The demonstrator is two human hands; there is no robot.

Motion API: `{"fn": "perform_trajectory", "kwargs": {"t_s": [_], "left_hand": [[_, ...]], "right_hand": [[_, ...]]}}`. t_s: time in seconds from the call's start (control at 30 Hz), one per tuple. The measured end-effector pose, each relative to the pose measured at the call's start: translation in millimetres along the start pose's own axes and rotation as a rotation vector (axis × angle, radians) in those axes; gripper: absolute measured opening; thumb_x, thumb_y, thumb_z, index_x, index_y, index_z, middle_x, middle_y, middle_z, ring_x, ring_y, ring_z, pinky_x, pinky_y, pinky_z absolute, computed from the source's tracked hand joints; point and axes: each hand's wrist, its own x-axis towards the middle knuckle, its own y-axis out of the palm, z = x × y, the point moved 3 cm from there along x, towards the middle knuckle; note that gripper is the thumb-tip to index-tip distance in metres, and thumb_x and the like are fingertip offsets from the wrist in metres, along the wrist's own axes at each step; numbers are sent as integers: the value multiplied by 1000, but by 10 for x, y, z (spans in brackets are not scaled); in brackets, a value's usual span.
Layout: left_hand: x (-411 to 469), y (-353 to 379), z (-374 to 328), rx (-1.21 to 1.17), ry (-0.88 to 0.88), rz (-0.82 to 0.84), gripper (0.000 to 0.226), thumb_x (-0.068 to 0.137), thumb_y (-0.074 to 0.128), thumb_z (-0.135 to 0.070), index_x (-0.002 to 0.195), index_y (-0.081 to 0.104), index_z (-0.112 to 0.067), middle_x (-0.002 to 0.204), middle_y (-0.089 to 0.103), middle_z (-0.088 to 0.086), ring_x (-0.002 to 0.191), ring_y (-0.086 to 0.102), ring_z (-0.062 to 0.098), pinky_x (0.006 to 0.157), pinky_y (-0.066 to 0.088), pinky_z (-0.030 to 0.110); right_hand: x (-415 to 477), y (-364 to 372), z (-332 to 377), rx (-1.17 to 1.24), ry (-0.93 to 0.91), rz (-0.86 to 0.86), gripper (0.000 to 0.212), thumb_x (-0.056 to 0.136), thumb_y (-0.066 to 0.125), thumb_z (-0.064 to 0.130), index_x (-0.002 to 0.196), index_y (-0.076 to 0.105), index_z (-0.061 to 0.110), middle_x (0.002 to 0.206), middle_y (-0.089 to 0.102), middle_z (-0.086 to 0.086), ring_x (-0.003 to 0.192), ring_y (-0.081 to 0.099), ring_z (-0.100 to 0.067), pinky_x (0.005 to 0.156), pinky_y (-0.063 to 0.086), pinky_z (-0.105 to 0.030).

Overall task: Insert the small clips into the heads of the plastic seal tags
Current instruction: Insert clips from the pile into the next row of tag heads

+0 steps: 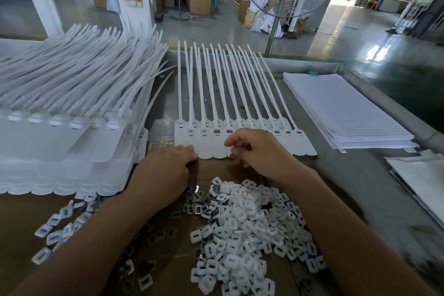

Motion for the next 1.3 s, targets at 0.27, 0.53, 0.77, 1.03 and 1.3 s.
{"fn": "perform_trajectory", "kwargs": {"t_s": [0.27,0.53,0.77,1.03,1.3], "left_hand": [[0,6,17,-12,-5,-9,50,90,36,-8,135,41,-28,146,31,-15,134,28,5,108,19,22],[-31,-21,1,-6,12,-58,46,90,37,-8,131,47,-28,140,43,-10,128,40,11,104,31,25],[-35,-20,-5,-7,21,-60,46,90,38,-10,130,48,-30,143,37,-13,131,36,10,106,29,27],[-35,-15,-6,-6,25,-61,45,90,38,-11,131,48,-29,143,37,-13,131,36,10,106,29,29],[-42,-21,-11,-5,21,-46,45,91,38,-11,131,47,-29,143,37,-12,132,35,11,106,29,29]], "right_hand": [[57,-76,-41,80,6,-186,13,89,59,20,81,63,28,73,65,9,60,62,2,56,47,-8],[363,-32,-66,53,117,-212,13,86,60,4,87,64,16,77,64,2,66,65,-7,69,56,-24],[603,21,-76,-78,108,-237,14,88,60,15,96,70,11,86,57,9,71,49,2,64,36,-14],[670,116,-137,-41,211,-256,14,86,61,19,92,72,15,103,68,3,83,53,-6,73,41,-25],[661,112,-104,-107,197,-240,9,85,62,15,82,69,20,103,67,6,91,55,-10,73,38,-26]]}}
